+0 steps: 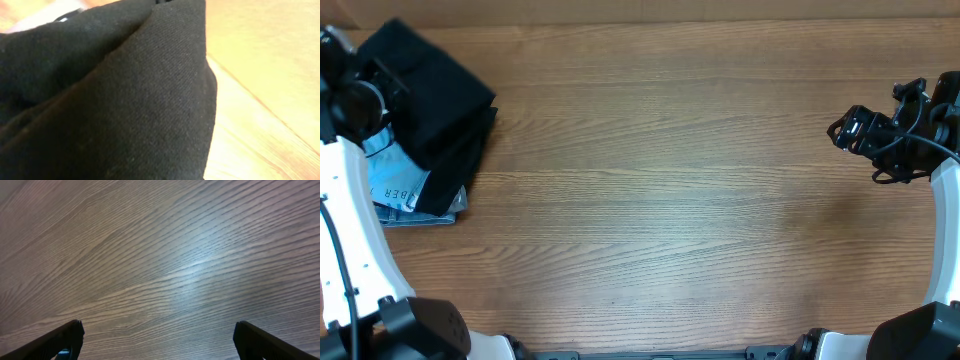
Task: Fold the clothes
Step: 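Lift the black bundle with the left gripper and carry it leftward, then lower the black bundle onto the clothes stack with the left gripper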
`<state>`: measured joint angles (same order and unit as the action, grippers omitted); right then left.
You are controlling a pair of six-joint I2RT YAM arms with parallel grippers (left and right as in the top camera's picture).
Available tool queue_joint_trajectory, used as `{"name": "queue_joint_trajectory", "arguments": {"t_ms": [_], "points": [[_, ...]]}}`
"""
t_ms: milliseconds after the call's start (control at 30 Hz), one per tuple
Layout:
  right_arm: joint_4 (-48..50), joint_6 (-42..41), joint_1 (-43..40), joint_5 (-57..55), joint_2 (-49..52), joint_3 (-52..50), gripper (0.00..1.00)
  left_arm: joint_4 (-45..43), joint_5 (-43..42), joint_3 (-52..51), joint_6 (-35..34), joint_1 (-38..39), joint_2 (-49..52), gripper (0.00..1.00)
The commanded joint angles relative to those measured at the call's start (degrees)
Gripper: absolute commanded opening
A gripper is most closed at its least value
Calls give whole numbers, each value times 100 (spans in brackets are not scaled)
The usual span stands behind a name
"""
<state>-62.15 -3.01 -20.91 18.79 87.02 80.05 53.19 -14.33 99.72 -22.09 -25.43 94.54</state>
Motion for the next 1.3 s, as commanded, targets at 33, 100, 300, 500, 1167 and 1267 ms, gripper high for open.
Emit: {"name": "queue_joint_trajectory", "arguments": {"t_ms": [33,100,300,500,1167,1267], "points": [[28,-26,4,-33,-11,59,100,13,-273,-57,2,-382,420,4],[28,-24,4,-33,-11,59,100,22,-271,-83,63,-457,616,4],[28,-26,4,-33,-11,59,100,-17,-262,-122,188,-592,1119,4],[28,-24,4,-33,-11,59,100,-57,160,-122,284,-809,1193,4],[28,-26,4,-33,-11,59,100,-651,-1980,-122,22,-1143,1045,4],[28,-26,4,-33,-11,59,100,-699,-1980,-122,22,-1143,990,4]]}}
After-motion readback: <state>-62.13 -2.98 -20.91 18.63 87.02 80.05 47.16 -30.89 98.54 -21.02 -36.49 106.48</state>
